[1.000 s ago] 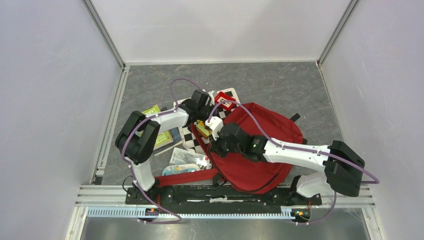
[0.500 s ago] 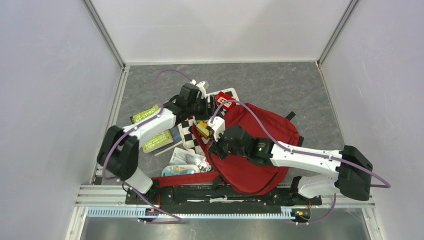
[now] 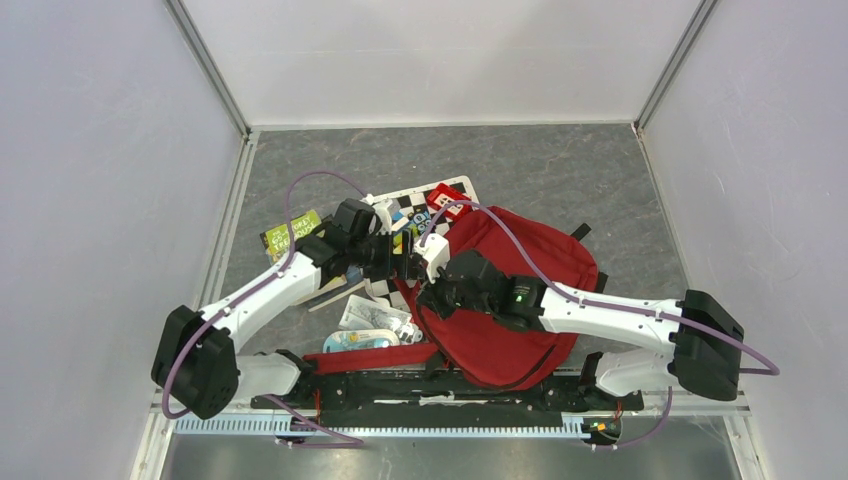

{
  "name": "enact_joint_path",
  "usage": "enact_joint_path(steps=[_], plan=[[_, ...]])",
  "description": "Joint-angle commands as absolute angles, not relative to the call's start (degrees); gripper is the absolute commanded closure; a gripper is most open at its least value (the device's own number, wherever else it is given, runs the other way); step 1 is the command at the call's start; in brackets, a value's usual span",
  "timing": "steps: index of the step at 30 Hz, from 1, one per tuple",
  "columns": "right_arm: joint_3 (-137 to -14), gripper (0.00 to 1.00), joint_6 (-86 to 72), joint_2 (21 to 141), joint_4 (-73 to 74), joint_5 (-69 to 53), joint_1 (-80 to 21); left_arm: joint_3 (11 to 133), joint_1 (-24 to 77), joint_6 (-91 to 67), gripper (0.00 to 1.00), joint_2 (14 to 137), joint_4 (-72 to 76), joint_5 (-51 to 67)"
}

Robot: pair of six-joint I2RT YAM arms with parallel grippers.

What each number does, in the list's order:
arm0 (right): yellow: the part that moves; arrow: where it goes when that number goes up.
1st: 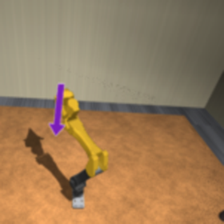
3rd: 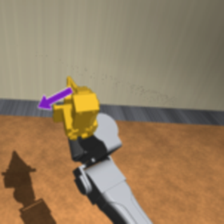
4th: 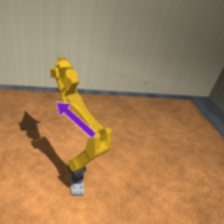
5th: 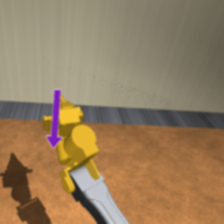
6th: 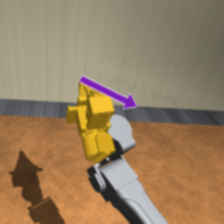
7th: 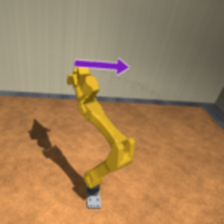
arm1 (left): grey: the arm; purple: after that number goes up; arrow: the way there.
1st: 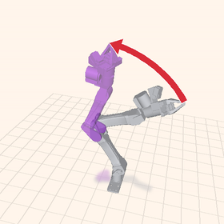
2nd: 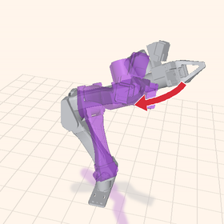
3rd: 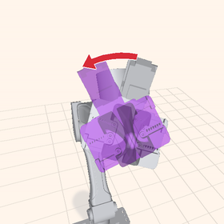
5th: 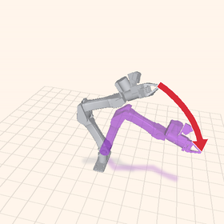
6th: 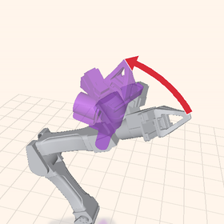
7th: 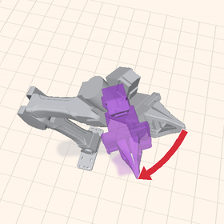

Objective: Pack the student bag
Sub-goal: Unzip the student bag at the center of the board.

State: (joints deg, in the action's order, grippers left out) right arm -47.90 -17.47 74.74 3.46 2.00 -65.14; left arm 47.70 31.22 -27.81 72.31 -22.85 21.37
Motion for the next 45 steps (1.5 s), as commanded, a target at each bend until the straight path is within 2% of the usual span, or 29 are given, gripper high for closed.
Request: enact_joint_path(steps=[1, 4, 15, 17, 19, 20, 22, 27, 32, 45], plan=[[-50.53, 1.0, -16.74, 75.14, 0.88, 0.77, -65.57, 47.9, 31.2, -27.71, 0.12, 71.29, -22.91, 25.73], [-50.54, 1.0, -16.76, 75.16, 0.96, 0.65, -65.61, 48.34, 31.29, -28.14, 0.29, 73.17, -21.71, 26.7], [-50.08, 1.0, -17.05, 75.98, 1.63, 0.18, -65.57, 48.1, 32.42, -30.59, 0.3, 77.64, -16.14, 30.8], [-50.27, 1.0, -16.89, 76.1, 1.75, 0.17, -65.57, 47.82, 32.69, -30.66, 0.39, 77.91, -16.16, 30.81], [-50.36, 1.0, -16.79, 76.11, 1.67, 0.14, -65.68, 47.79, 32.76, -30.39, 0.54, 78.14, -16.17, 30.44], [-50.36, 1.0, -16.7, 76.06, 1.68, 0.13, -65.68, 47.94, 32.71, -30.28, 0.65, 78.24, -16.17, 30.27], [-50.4, 1.0, -16.6, 76.15, 1.94, 0.18, -65.72, 48.86, 32.78, -29.94, 0.77, 78.45, -16.17, 30.32], [-50.67, 1.0, -16.37, 76.18, 2.65, 0.13, -65.83, 51.13, 32.78, -29.14, 0.96, 79.79, -16.43, 30.67], [-51.15, 1.0, -15.47, 75.54, 3.01, 0.18, -66.42, 54.38, 32.7, -27.84, 0.98, 81.81, -17.3, 29.49], [-51.56, 1.0, -13.53, 74.42, 2.89, 4.2, -68.55, 72.59, 30.63, -22.09, 0.98, 94.29, -22.02, 24.32]])
